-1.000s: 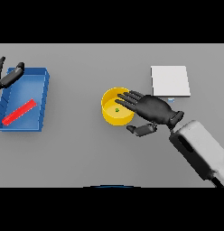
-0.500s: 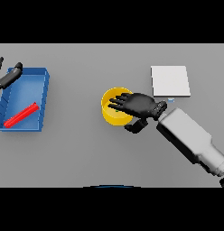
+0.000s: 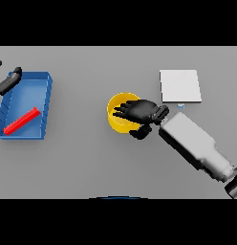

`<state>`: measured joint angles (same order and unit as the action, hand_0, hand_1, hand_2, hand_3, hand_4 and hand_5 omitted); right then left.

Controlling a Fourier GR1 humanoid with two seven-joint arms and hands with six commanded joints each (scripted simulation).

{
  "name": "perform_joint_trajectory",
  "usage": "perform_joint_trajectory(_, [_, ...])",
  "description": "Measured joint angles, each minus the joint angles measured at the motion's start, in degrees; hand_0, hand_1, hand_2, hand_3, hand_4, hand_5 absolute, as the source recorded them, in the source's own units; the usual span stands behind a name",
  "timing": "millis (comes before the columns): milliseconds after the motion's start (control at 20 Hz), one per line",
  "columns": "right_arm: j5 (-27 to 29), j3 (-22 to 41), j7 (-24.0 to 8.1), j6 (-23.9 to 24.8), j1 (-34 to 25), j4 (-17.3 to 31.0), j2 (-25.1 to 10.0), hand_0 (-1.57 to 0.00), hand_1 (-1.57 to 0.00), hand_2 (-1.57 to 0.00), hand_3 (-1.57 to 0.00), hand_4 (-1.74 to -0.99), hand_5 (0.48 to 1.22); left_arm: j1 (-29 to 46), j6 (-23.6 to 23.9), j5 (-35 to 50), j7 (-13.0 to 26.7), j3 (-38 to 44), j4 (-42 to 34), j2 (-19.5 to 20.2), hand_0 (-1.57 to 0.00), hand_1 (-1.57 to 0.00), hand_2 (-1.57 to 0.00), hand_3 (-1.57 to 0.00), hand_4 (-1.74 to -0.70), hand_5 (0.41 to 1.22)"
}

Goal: Pick up the red beaker and tilt it to pour out 1 green nut into yellow bowl. Pick up the yellow bowl and place it on the metallic measuring scale.

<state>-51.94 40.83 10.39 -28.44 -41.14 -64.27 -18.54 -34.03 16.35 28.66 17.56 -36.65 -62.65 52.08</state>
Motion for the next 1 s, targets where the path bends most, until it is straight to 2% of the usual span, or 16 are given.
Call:
perform_joint_trajectory(50, [0.33,-0.36,-0.25,-0.52,-0.5,0.16,0.28,-0.11,-0.1,-0.09,-0.1,-1.36,0.842,0.2,0.2,0.11,0.46,0.03,-0.31,0.25,0.0,0.0,0.0,0.0,-0.71,0.689])
perform_joint_trajectory(100, [0.24,0.02,-0.59,-0.97,0.23,-0.18,0.4,-0.29,-0.24,-0.18,-0.17,-1.387,0.873,0.57,-0.24,0.23,-0.18,0.26,-0.02,0.67,0.0,0.0,0.0,0.0,-0.71,0.691])
perform_joint_trajectory(150, [0.05,0.26,-0.33,-0.97,0.27,0.08,0.41,-0.54,-0.47,-0.31,-0.26,-1.42,0.943,0.09,-0.36,0.24,0.38,0.17,0.08,0.38,0.0,0.0,0.0,0.0,-0.72,0.692])
perform_joint_trajectory(250, [-0.56,0.85,1.53,-0.31,0.1,0.11,0.13,-0.91,-0.87,-0.69,-0.46,-1.512,1.043,-0.27,-0.38,-0.24,-0.15,-0.13,1.16,-0.54,0.0,0.0,0.0,0.0,-0.72,0.692])
perform_joint_trajectory(300, [-0.5,0.81,1.73,-0.36,0.03,0.58,0.34,-1.05,-1.01,-0.87,-0.57,-1.552,1.079,-0.44,-0.04,-0.24,-0.03,0.03,1.0,-0.42,0.0,0.0,0.0,0.0,-0.72,0.693])
perform_joint_trajectory(400, [-0.36,0.87,2.84,-0.24,0.09,0.24,-0.18,-1.23,-1.21,-1.12,-0.83,-1.614,1.13,0.13,0.12,-0.03,-0.91,0.23,0.2,-0.03,0.0,0.0,0.0,0.0,-0.72,0.696])
perform_joint_trajectory(500, [-0.1,0.96,3.32,0.65,0.12,0.39,-0.3,-1.36,-1.34,-1.19,-1.04,-1.66,1.163,0.32,0.69,-0.16,-0.68,0.06,-0.53,0.0,0.0,0.0,0.0,0.0,-0.73,0.698])
perform_joint_trajectory(600, [-0.57,1.27,3.27,0.9,-0.15,0.01,-0.72,-1.43,-1.42,-1.24,-1.18,-1.689,1.184,0.48,0.96,-0.08,0.0,-0.07,-1.81,0.62,0.0,0.0,0.0,0.0,-0.72,0.695])
perform_joint_trajectory(900, [0.51,-0.4,1.88,1.54,0.28,-0.69,-0.61,-1.53,-1.53,-1.33,-1.32,-1.727,1.211,0.14,-0.29,-0.12,0.13,-0.26,-0.76,0.5,0.0,0.0,0.0,0.0,-0.72,0.695])
perform_joint_trajectory(1000, [1.58,-1.5,2.22,-0.17,0.29,-2.98,-2.34,-1.55,-1.55,-1.34,-1.33,-1.732,1.215,0.68,-0.15,0.02,0.36,-0.33,-0.79,0.37,0.0,0.0,0.0,0.0,-0.72,0.696])
